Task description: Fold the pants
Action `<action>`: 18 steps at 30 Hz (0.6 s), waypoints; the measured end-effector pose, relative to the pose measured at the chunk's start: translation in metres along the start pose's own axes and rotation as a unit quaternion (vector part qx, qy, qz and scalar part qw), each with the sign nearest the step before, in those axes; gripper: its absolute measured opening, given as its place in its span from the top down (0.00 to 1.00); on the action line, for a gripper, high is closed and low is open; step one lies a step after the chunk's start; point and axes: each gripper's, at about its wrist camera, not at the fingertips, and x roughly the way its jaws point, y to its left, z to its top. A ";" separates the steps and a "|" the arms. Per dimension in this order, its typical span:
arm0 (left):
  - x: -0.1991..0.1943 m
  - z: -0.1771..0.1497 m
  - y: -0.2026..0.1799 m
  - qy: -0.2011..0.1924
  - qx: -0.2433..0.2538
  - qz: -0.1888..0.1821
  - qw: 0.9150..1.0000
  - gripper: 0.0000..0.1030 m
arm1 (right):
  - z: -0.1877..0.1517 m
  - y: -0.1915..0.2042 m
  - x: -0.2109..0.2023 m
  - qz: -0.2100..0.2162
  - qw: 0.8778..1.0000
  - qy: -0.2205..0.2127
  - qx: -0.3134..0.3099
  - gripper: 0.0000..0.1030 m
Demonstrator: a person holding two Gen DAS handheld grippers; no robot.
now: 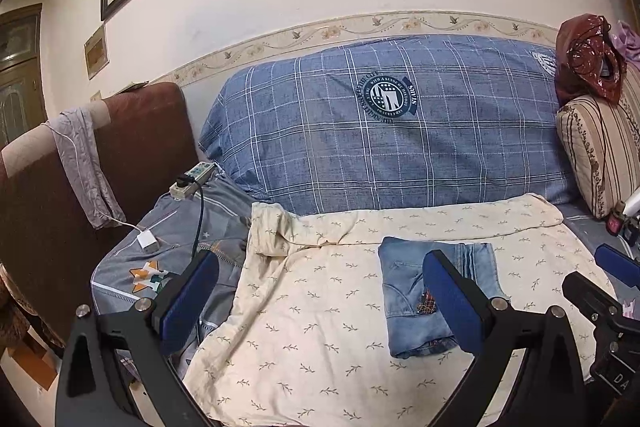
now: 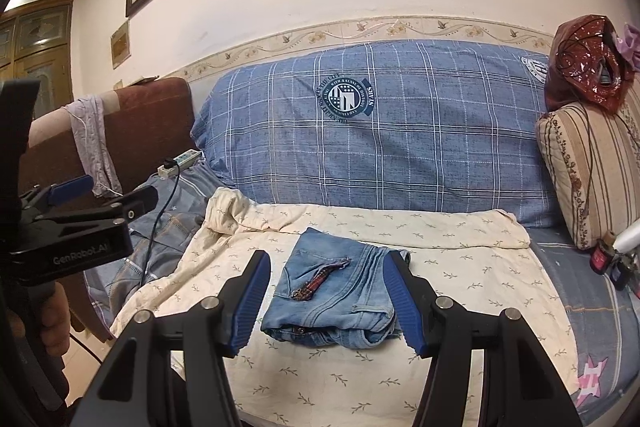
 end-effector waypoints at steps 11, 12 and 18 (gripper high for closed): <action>-0.001 -0.003 -0.003 0.003 0.008 -0.003 1.000 0.01 | -0.006 0.007 0.003 0.004 1.000 0.010 -0.005 0.40; -0.001 -0.003 -0.003 0.003 0.008 -0.003 1.000 0.01 | -0.006 0.007 0.003 0.005 1.000 0.011 -0.005 0.40; -0.001 -0.004 -0.001 0.006 0.006 -0.006 1.000 0.01 | -0.008 0.008 0.005 0.006 1.000 0.015 -0.004 0.40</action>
